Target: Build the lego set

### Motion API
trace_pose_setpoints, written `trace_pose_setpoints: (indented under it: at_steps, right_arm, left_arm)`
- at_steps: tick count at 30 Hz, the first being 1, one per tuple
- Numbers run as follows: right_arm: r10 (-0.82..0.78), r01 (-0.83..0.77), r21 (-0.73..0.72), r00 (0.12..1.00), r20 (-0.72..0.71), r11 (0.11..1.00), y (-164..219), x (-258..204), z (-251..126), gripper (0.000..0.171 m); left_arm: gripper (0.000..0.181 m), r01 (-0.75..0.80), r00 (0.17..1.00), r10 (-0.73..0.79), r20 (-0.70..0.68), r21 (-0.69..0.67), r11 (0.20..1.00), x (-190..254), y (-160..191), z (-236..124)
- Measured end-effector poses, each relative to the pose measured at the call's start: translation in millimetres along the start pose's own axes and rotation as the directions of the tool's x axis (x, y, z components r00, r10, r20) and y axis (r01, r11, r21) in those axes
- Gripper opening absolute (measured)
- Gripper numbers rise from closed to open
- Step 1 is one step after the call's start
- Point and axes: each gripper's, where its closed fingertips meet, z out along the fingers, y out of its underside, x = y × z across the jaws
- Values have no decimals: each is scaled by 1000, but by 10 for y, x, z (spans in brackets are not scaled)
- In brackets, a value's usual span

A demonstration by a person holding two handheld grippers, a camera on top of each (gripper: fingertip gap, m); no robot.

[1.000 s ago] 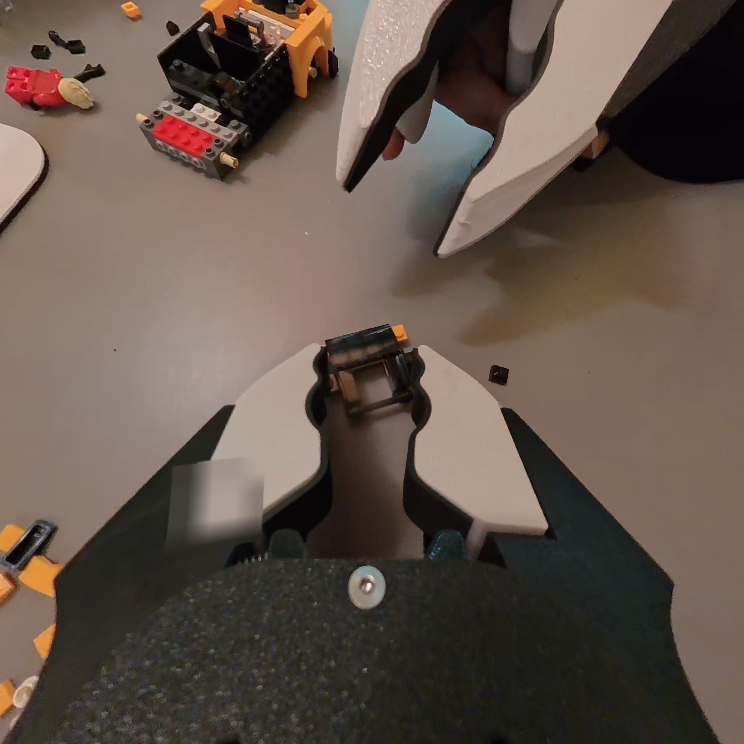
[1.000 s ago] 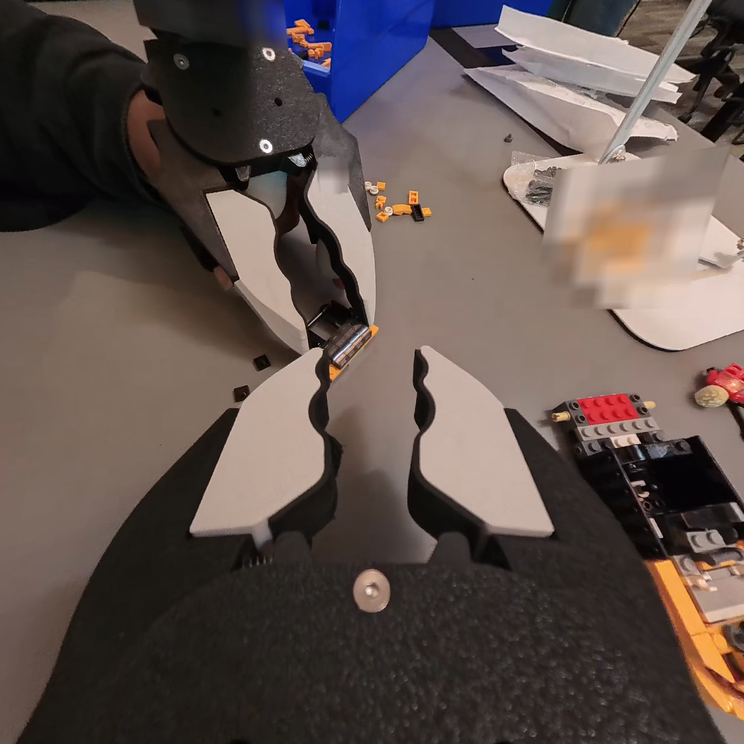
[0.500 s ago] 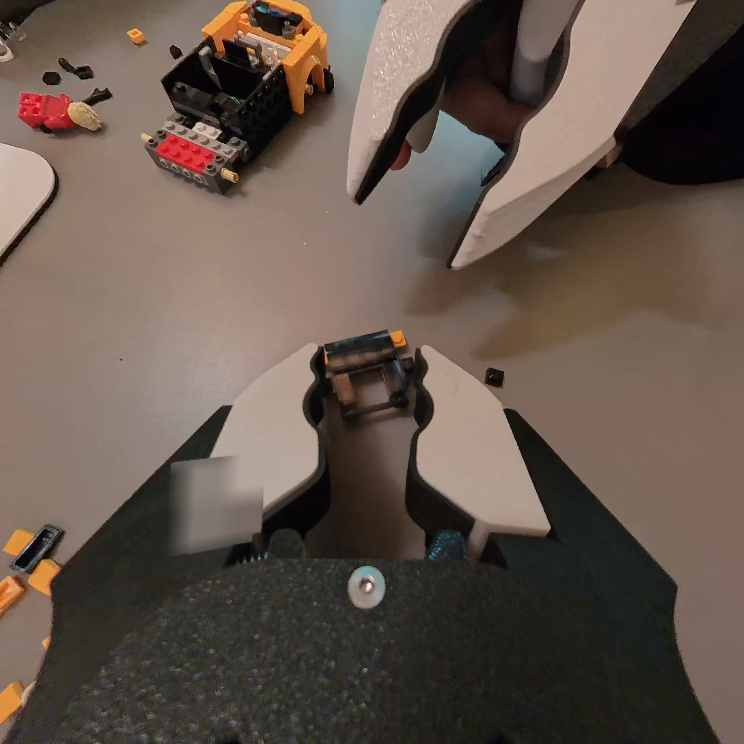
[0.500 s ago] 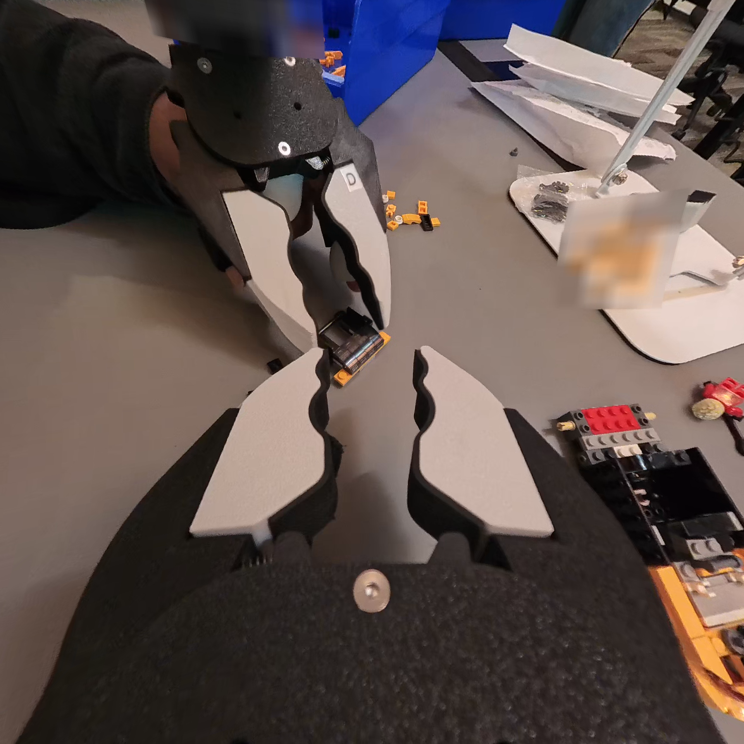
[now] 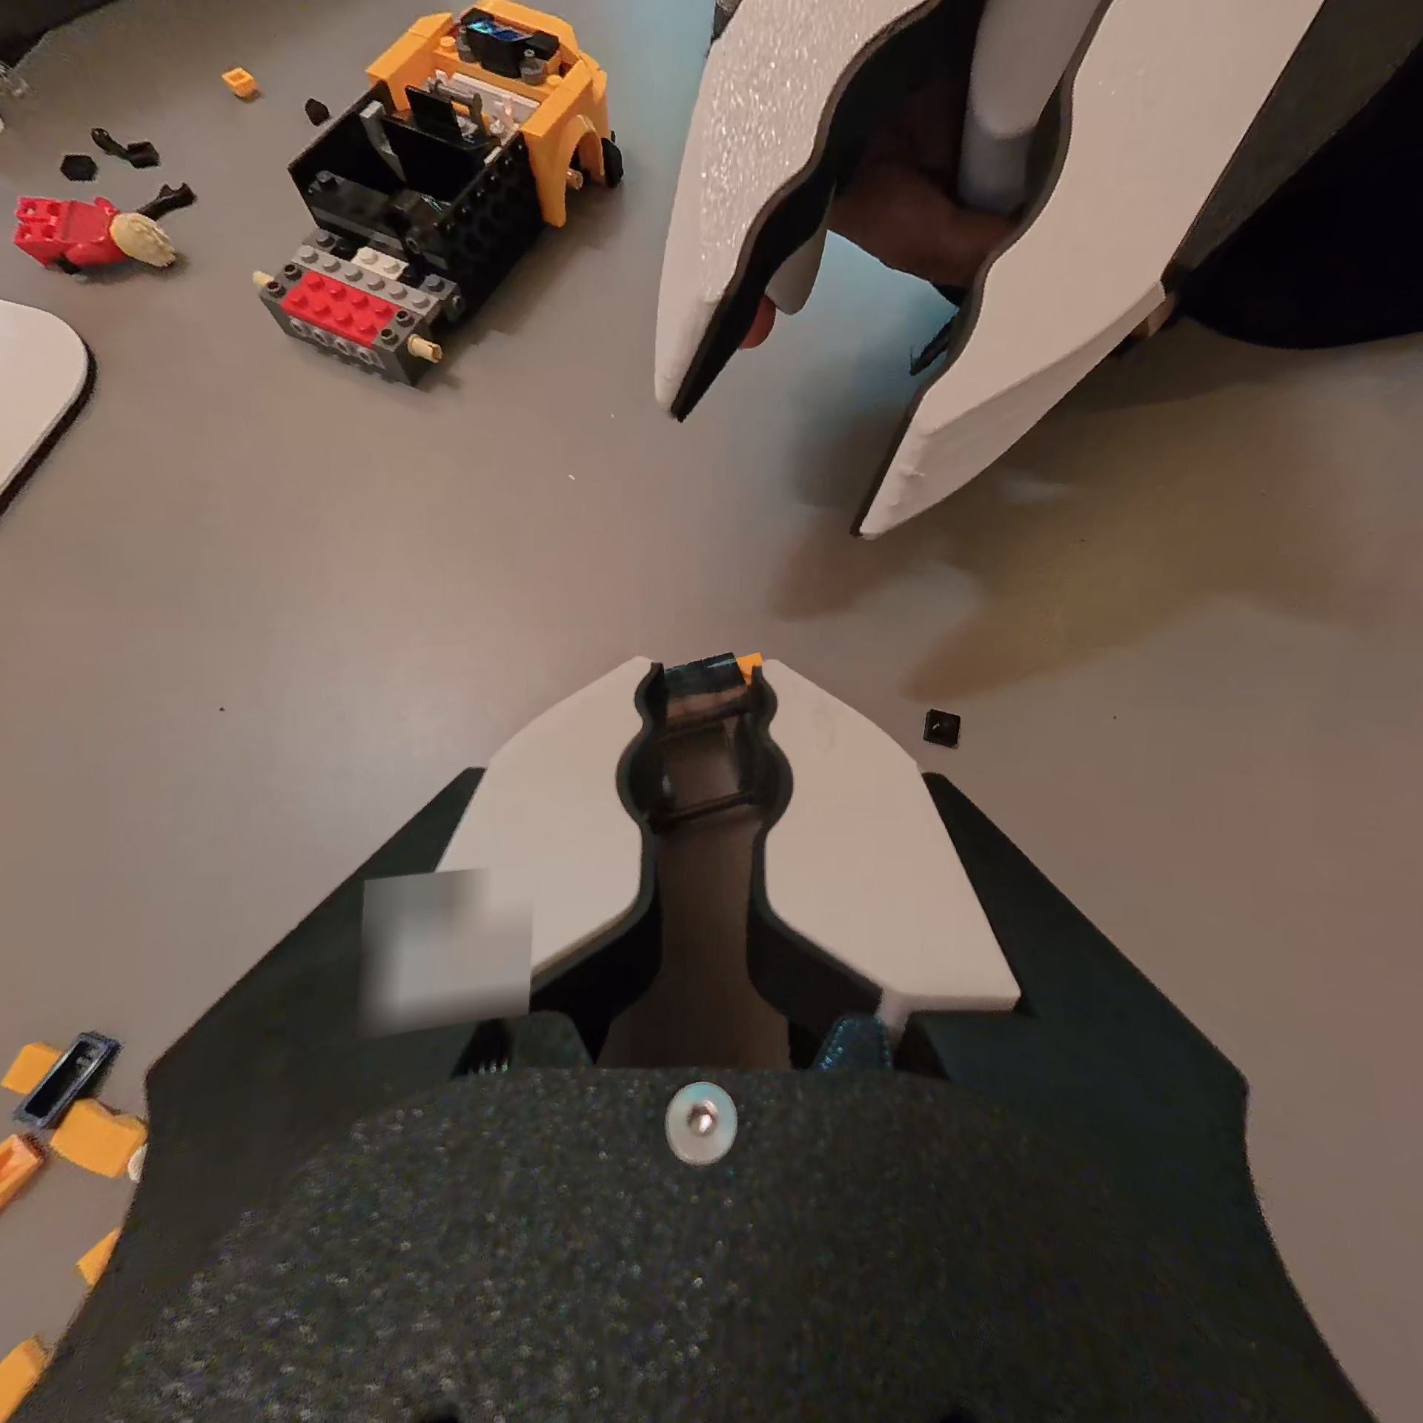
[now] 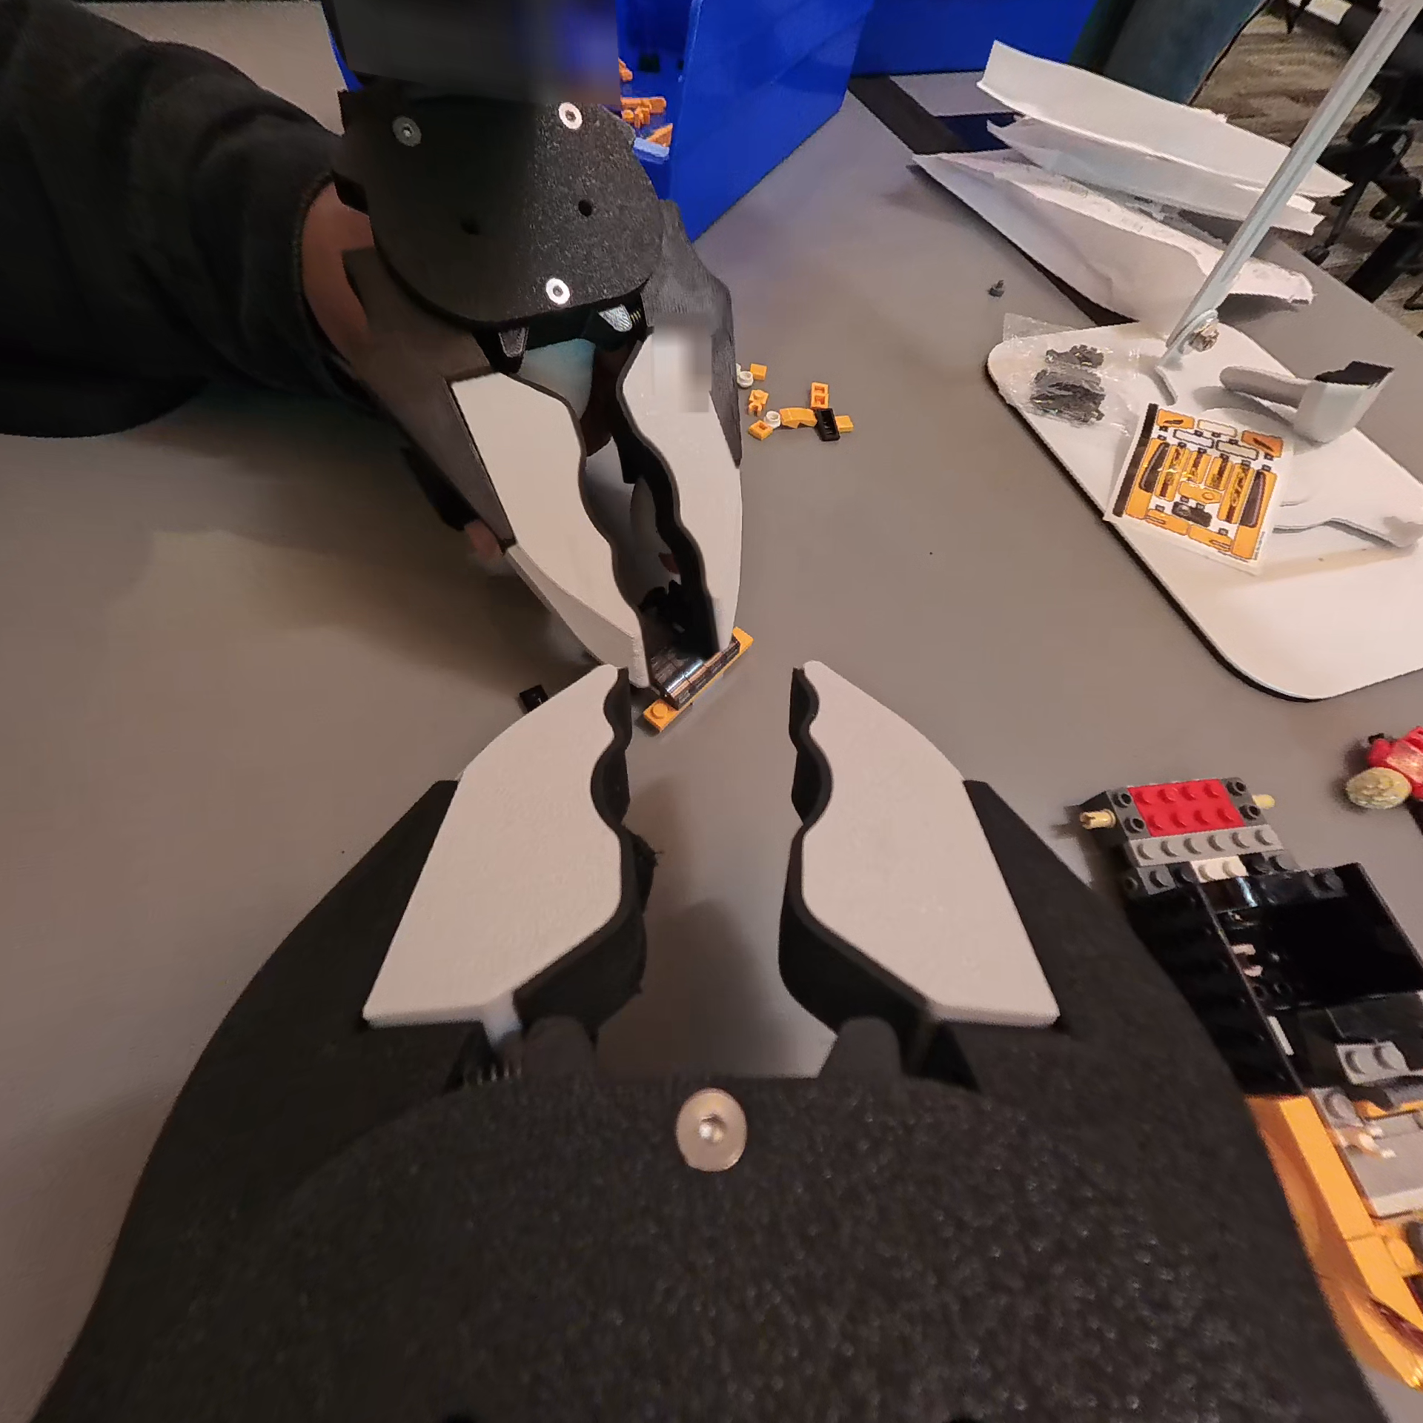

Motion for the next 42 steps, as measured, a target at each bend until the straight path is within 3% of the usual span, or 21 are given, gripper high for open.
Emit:
trace_pose_setpoints:
  at_steps: [7,11,18,24,34,42]
  right_arm:
    - [6,-6,16,1000,-20,1000,-39,56,-55,40]
    - [0,1,22,999,-49,1000,-71,136,-129,40]
    - [19,-10,76,992,-124,997,-195,286,-442,40]
    - [36,-25,85,991,-131,996,-171,336,-521,40]
    - [-33,37,-46,996,80,998,92,-68,-298,40]
    - [-74,109,-155,974,215,982,314,-427,-101,33]
  left_arm:
    - [42,18,1000,-19,21,47,999,-42,-92,-58]
    - [57,38,999,-38,-4,-12,999,-53,-35,23]
    - [40,-30,999,28,-18,-110,993,-78,47,129]
    - [40,-82,996,77,-49,-122,989,-116,1,160]
    - [40,-243,934,199,-298,-120,962,10,-119,304]
    - [45,-218,952,195,-237,-72,973,13,-242,71]
